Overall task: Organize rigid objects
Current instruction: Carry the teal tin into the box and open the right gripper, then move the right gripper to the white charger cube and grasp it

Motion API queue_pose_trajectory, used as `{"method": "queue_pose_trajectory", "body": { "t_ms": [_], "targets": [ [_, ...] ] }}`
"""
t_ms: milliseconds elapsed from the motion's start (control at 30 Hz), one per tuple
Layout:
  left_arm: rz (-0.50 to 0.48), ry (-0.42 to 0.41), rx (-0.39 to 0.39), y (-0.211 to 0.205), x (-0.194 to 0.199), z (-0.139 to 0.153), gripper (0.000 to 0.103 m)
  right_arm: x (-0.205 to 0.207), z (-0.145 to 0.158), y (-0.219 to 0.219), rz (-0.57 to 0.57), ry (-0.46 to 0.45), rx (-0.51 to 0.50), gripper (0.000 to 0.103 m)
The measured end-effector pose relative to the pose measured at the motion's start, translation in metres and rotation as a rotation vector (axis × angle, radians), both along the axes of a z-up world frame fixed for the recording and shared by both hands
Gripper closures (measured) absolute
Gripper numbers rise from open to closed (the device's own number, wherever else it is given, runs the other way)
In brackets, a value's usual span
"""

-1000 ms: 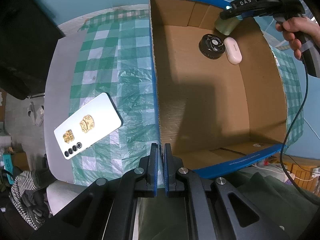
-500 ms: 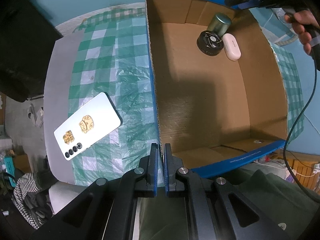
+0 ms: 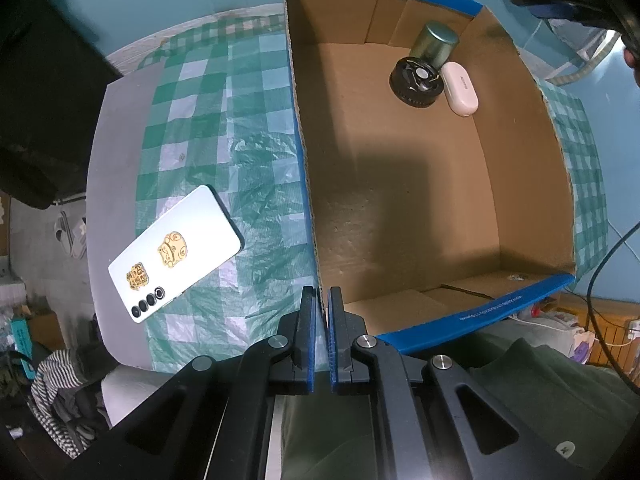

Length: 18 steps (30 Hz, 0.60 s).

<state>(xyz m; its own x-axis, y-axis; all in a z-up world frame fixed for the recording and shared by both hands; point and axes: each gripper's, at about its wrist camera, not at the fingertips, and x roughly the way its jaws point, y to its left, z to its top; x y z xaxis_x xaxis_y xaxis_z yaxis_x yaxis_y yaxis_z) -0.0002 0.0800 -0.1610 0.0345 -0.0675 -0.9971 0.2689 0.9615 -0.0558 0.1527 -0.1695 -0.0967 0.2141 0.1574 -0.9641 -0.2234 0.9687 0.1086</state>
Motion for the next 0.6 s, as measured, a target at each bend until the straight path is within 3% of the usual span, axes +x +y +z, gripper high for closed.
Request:
{"method": "queue_pose_trajectory", "body": {
  "t_ms": [600],
  "targets": [
    [0.002, 0.004, 0.003, 0.000, -0.001, 0.001, 0.098, -0.048, -0.001, -0.072, -0.125, 0.049, -0.015, 0.042]
  ]
}}
